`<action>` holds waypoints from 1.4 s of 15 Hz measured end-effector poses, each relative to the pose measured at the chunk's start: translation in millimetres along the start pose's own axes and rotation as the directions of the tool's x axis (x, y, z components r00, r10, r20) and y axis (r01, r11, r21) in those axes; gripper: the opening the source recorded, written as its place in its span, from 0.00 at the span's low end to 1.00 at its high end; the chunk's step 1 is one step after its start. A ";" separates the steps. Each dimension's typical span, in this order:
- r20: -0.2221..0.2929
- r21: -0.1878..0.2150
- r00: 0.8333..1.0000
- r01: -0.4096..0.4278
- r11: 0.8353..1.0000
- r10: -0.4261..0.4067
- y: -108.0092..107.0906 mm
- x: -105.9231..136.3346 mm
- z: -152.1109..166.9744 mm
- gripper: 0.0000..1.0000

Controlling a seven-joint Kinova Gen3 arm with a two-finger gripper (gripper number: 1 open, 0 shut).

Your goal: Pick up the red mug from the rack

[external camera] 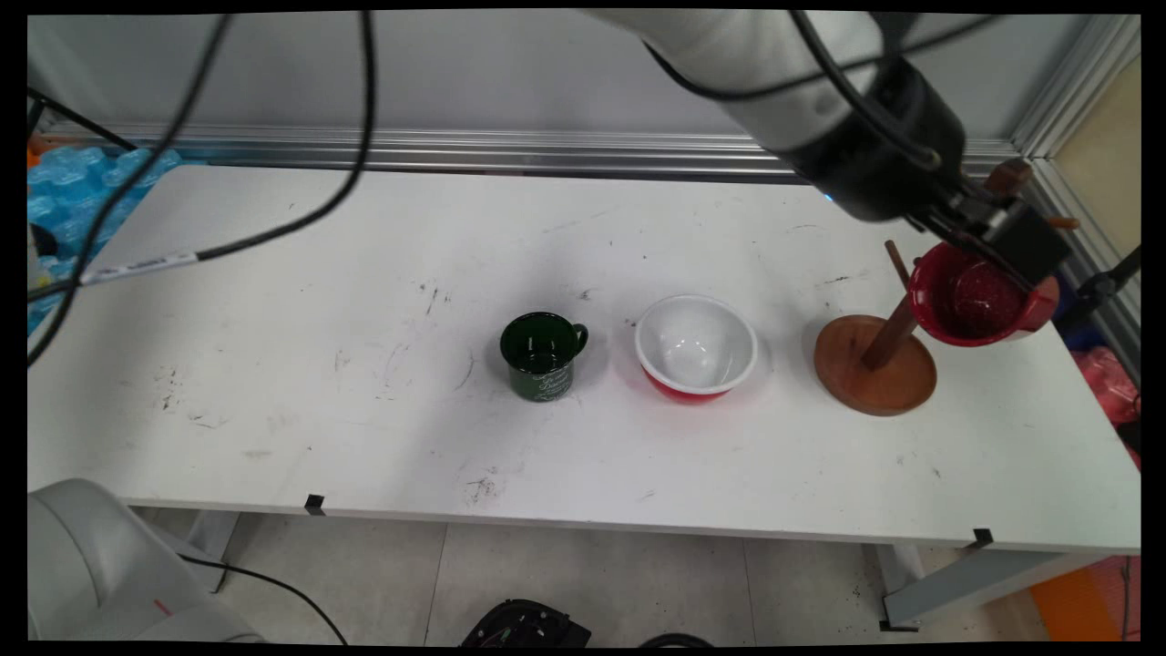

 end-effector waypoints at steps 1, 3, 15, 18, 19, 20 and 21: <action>0.003 -0.001 1.000 0.001 1.000 -0.001 1.5 -0.6 10.6 1.00; 0.008 -0.005 1.000 0.001 1.000 -0.001 4.2 -1.3 29.9 1.00; 0.014 0.000 1.000 0.003 1.000 -0.003 11.1 1.1 115.6 1.00; 0.015 0.008 1.000 0.005 1.000 -0.005 11.0 0.9 129.6 1.00; 0.015 0.010 1.000 0.007 1.000 -0.007 11.3 0.6 133.5 1.00; 0.016 0.012 1.000 0.009 1.000 -0.009 11.6 0.0 136.8 1.00; 0.017 0.013 1.000 0.009 1.000 -0.009 11.9 -0.4 138.8 1.00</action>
